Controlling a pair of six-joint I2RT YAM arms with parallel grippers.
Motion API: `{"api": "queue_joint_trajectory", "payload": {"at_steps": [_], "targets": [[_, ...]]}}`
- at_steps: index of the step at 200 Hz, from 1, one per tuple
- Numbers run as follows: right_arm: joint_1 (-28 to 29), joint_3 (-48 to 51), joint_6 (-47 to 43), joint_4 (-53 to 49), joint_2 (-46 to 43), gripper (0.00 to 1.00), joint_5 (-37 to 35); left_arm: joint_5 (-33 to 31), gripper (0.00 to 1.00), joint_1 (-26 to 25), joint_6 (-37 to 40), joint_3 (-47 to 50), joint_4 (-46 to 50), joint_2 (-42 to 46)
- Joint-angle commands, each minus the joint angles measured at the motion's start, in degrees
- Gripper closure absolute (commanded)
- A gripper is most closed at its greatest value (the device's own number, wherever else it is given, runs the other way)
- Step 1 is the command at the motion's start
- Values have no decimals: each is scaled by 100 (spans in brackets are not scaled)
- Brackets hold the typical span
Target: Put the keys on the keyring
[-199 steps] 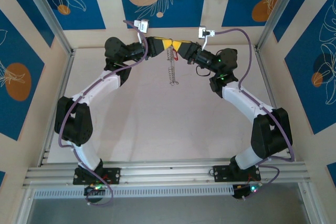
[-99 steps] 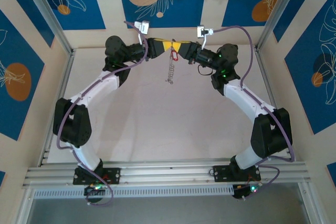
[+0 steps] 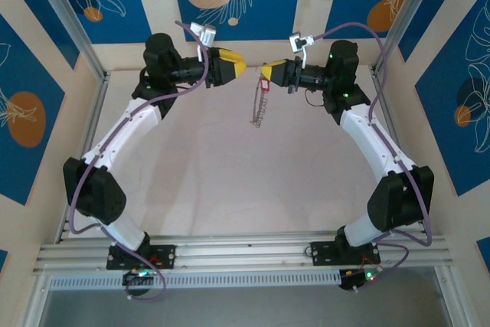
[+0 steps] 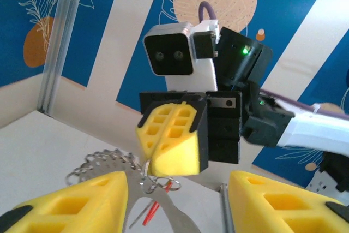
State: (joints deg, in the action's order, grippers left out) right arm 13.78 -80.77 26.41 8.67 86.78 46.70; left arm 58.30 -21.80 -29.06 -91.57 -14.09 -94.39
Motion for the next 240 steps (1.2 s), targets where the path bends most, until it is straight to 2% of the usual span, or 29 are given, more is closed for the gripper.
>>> {"api": "queue_joint_trajectory", "payload": {"at_steps": [1, 36, 75, 104, 206, 240], "targets": [[-22, -473, -1224, -1369, -213, 100, 391, 368, 46, 71, 760, -470, 894, -180], [-36, -1106, -1832, -2396, 83, 100, 818, 557, 42, 71, 1896, -1173, 2430, -407], [-39, -1432, -1945, -2668, 363, 100, 1182, 714, 42, 70, 2703, -1648, 3540, -593], [-3, -1361, -1834, -2502, 372, 100, 1174, 853, 44, 64, 2742, -1659, 3562, -617], [239, -1117, -1399, -1841, 436, 100, 1178, 1039, 42, -7, 2529, -1636, 3308, -724], [283, -1123, -1293, -1672, 463, 100, 1174, 1115, 44, -26, 2324, -1639, 3059, -764]]}}
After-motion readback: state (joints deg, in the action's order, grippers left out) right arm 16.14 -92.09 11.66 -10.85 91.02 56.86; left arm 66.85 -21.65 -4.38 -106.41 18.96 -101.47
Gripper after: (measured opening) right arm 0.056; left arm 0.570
